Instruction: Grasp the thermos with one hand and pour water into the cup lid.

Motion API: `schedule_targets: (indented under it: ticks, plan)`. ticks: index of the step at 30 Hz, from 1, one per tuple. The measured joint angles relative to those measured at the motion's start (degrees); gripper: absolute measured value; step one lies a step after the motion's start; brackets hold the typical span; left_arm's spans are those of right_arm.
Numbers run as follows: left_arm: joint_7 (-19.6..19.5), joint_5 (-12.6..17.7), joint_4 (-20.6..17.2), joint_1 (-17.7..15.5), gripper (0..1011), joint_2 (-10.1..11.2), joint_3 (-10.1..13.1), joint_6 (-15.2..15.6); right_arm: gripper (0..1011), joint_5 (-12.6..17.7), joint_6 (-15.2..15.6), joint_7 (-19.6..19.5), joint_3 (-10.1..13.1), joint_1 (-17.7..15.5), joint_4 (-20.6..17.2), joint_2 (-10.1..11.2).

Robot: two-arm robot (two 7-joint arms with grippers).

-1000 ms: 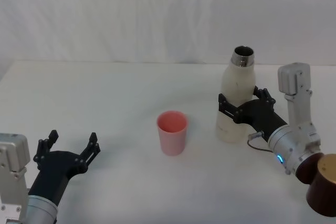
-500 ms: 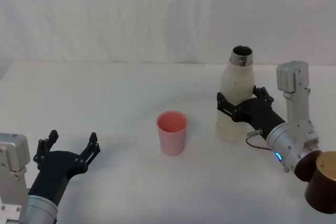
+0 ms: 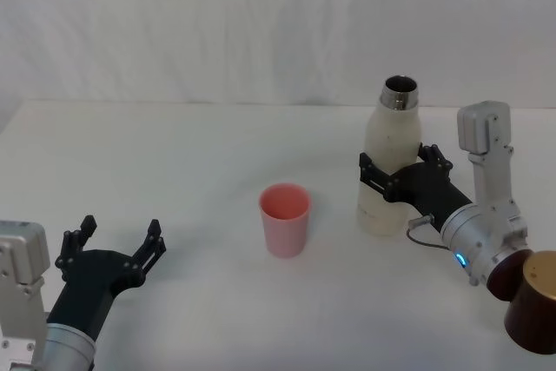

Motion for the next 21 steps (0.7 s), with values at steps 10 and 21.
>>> schedule_targets:
  ticks: [10,21]
  plan:
    - [0.0,0.0,0.0,0.0,1001,0.0,0.0,0.0,950,-0.01,0.0,-0.02,0.0,-0.05,-0.05,0.0]
    - [0.0,0.0,0.0,0.0,1001,0.0,0.0,0.0,950,-0.01,0.0,-0.06,0.0,-0.06,-0.09,0.0]
